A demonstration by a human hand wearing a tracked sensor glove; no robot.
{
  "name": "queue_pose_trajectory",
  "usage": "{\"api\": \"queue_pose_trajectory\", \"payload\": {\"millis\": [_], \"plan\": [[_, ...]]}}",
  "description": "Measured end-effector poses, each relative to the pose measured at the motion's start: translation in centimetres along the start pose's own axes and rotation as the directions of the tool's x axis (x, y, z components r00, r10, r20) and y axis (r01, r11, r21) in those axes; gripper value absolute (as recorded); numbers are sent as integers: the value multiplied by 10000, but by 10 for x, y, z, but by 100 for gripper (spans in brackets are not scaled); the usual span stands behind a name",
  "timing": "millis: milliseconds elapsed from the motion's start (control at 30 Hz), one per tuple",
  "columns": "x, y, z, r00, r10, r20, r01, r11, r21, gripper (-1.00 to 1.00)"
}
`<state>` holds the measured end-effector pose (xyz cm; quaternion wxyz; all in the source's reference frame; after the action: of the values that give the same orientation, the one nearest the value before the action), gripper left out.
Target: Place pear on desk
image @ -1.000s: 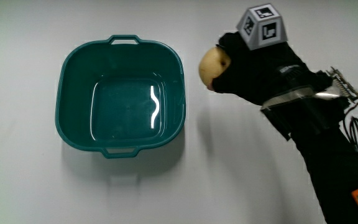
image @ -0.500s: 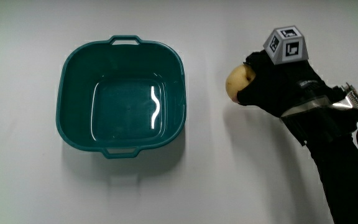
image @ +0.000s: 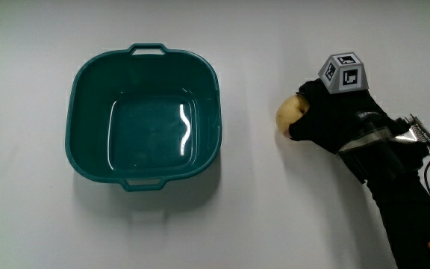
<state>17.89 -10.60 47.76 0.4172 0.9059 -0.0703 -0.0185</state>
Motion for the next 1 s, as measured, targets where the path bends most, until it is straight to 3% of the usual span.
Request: {"api": "queue_pose_trajectory", "payload": {"millis": [167,200,233,400,567,667,700,733,767,833,867,900,967,1000], "plan": [[5,4,-4,9997,-42,-240,31,9989,-470,0],[8,5,-7,9988,15,-483,-58,9962,-872,-5],[10,5,-8,9987,-228,-458,185,9956,-922,-10],[11,2,-11,9977,-209,-651,129,9927,-1197,-33],[11,1,-18,9983,-508,-294,447,9824,-1814,-57],[6,-11,-9,9980,-616,122,627,9874,-1455,-71],[4,-16,-5,9983,-574,102,583,9862,-1552,-76],[-1,-23,1,9990,-445,50,448,9905,-1302,-81],[-7,-32,6,9990,-366,253,382,9970,-672,-86],[-23,-54,17,9980,184,613,-196,9996,186,-95],[-32,-64,22,9959,836,344,-843,9963,175,-100],[-49,-89,35,9850,1693,349,-1715,9821,779,-100],[-68,-112,42,9676,2495,386,-2521,9626,993,-100],[-73,-113,35,9647,2571,574,-2608,9627,716,-100]]}}
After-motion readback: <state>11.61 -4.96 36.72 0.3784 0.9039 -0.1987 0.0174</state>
